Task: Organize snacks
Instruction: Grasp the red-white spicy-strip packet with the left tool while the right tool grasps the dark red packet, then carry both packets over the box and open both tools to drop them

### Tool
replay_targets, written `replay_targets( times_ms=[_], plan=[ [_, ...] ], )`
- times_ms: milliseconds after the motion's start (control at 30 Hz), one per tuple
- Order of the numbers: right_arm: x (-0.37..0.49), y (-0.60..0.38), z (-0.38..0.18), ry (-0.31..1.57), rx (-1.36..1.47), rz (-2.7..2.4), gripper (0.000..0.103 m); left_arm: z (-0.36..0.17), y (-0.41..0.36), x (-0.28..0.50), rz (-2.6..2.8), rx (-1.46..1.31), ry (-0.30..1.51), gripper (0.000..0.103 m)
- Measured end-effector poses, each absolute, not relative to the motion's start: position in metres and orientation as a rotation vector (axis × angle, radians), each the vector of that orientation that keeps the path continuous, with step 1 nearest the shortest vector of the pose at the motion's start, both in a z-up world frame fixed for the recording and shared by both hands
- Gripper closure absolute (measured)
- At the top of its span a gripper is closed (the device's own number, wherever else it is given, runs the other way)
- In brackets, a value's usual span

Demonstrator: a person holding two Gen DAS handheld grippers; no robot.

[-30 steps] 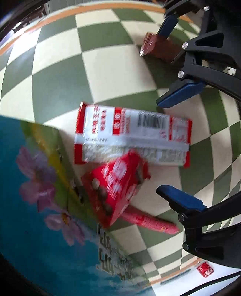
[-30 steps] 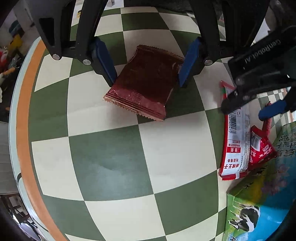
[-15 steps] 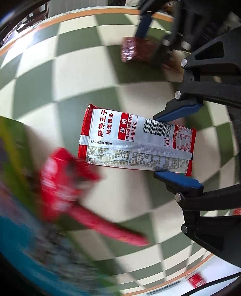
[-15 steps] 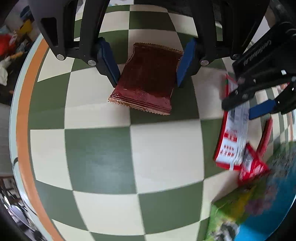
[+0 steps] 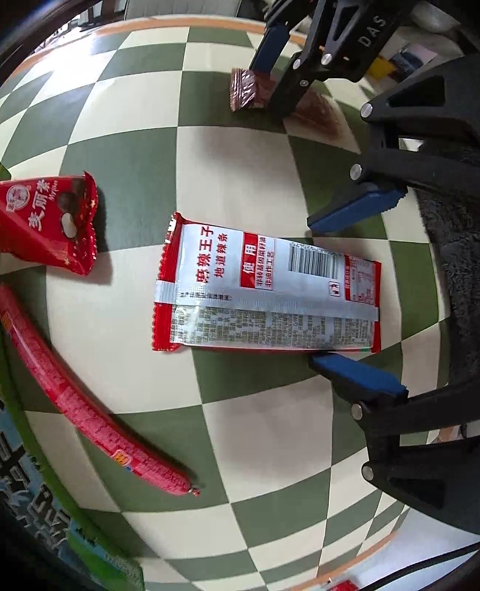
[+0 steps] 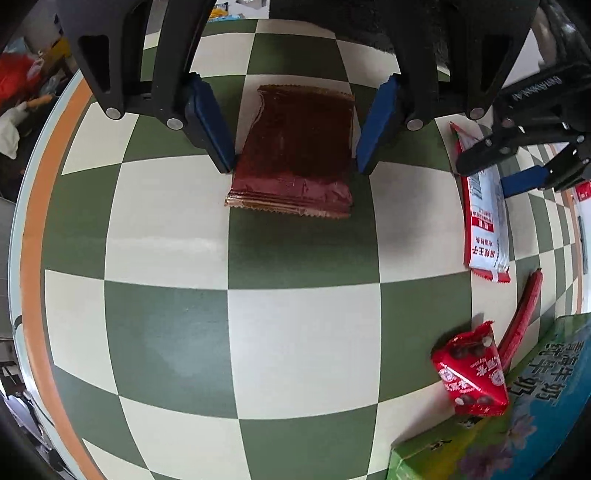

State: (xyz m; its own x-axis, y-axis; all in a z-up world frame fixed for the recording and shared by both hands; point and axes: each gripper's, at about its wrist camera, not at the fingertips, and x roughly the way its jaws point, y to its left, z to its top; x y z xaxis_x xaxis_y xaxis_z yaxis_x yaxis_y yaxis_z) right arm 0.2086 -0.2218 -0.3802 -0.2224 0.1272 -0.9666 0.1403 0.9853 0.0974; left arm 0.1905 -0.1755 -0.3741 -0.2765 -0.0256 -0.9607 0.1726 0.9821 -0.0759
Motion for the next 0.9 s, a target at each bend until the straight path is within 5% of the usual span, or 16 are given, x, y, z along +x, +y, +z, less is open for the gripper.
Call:
replay_targets(
  times_ms=[200, 533, 900],
  plan=[
    [0.219, -0.218, -0.374, 1.745, 0.134, -0.007, 0.041, -0.357, -0.187, 0.186, -0.204, 0.12, 1.8, 0.058],
    [0.209, -0.212, -0.349, 1.7, 0.269, 0.059, 0.043, -0.307, -0.17, 0.193, -0.266, 0.081, 1.722, 0.058],
    [0.26, -0.21, -0.254, 1.555, 0.327, 0.214, 0.043, -0.191, -0.133, 0.236, -0.365, -0.042, 1.56, 0.058]
  ],
)
